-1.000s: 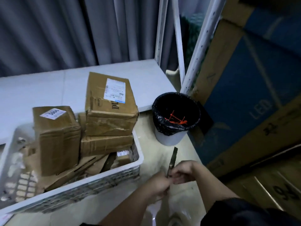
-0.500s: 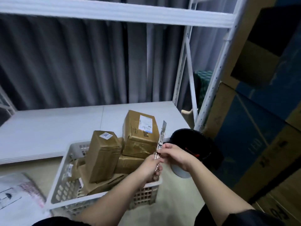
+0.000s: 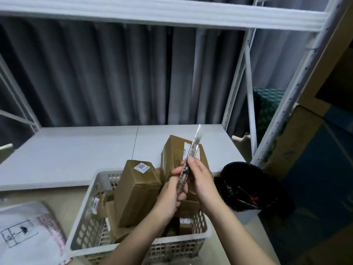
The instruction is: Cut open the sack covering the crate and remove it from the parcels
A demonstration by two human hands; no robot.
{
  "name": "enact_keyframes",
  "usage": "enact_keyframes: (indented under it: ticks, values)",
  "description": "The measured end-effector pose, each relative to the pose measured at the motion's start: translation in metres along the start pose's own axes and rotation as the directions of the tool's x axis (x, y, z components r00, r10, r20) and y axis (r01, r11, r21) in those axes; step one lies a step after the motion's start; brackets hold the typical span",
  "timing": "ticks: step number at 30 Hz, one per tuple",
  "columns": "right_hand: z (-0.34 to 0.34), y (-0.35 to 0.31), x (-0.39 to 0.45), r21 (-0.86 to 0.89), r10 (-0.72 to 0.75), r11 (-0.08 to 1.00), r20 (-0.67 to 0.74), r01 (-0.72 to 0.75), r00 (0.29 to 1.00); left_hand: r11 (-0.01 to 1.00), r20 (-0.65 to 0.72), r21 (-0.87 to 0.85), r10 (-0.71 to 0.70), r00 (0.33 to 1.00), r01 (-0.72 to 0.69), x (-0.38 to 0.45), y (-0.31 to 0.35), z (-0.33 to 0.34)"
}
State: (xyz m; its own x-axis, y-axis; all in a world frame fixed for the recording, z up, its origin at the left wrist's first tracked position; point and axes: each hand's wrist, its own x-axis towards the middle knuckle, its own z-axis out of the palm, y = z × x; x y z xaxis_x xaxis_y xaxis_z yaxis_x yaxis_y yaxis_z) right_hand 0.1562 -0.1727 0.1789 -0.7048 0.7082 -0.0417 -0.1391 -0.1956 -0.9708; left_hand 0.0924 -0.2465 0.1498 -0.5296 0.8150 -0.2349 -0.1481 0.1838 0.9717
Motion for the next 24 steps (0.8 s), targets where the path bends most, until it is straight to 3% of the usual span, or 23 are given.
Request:
enact_keyframes:
  ticks: [5,10,18,24]
  values:
    - [0.011,-0.006,0.012,-0.022,-0.02,1.0,-0.013,0.02,1.0,0.972,-0.148,-0.08,0.21,0.967,-0.223,0.009,-0.007,0.006]
    - [0.013,-0.002,0.016,-0.004,-0.038,0.999,-0.041,0.038,0.998,0.962,-0.185,-0.031,0.26,0.948,-0.27,0.015,-0.014,0.004]
    - [0.018,0.01,0.009,0.017,0.011,1.0,0.105,-0.013,0.994,0.982,-0.244,-0.062,0.158,0.957,-0.178,0.012,-0.012,0.002]
    - [0.014,0.021,0.013,-0.039,0.022,0.999,0.162,-0.016,0.986,0.98,-0.195,-0.188,0.026,0.98,-0.064,0.01,-0.003,0.002]
